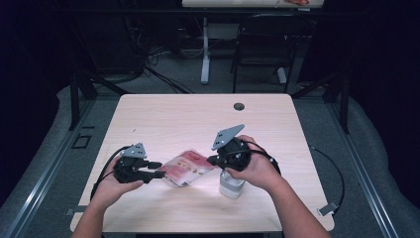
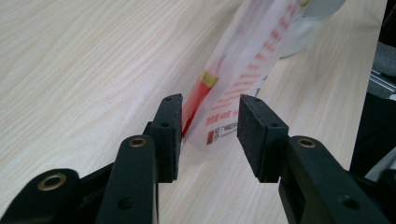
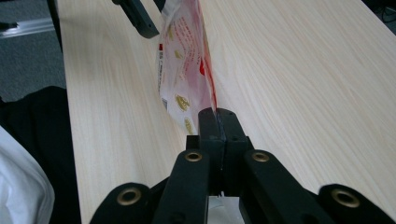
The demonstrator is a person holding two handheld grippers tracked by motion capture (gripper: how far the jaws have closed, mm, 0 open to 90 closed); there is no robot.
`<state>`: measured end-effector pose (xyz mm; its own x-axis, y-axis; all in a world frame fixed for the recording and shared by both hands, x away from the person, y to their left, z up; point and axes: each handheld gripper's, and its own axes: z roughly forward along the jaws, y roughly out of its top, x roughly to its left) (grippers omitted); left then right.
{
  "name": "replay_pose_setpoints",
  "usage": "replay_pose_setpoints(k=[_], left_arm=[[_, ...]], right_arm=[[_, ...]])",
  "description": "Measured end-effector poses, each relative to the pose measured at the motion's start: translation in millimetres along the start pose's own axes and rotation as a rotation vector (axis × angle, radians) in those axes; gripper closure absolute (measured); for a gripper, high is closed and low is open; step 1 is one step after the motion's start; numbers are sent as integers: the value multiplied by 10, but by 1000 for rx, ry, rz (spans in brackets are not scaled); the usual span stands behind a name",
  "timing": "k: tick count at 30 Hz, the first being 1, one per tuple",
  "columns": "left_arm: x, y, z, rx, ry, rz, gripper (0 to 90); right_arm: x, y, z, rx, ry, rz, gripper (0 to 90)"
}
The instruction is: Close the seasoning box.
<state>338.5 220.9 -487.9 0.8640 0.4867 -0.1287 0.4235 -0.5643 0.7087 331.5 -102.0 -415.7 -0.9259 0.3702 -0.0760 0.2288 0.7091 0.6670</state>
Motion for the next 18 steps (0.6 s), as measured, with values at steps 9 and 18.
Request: replay_pose_setpoints(k=[9, 18], left_arm=[[-8, -11, 10, 40, 31, 23, 722], [17, -38, 12, 55, 40, 6, 711]], right_arm=[[13, 62, 11, -22, 6, 3, 900], [29, 129, 41, -72, 29, 22, 888]])
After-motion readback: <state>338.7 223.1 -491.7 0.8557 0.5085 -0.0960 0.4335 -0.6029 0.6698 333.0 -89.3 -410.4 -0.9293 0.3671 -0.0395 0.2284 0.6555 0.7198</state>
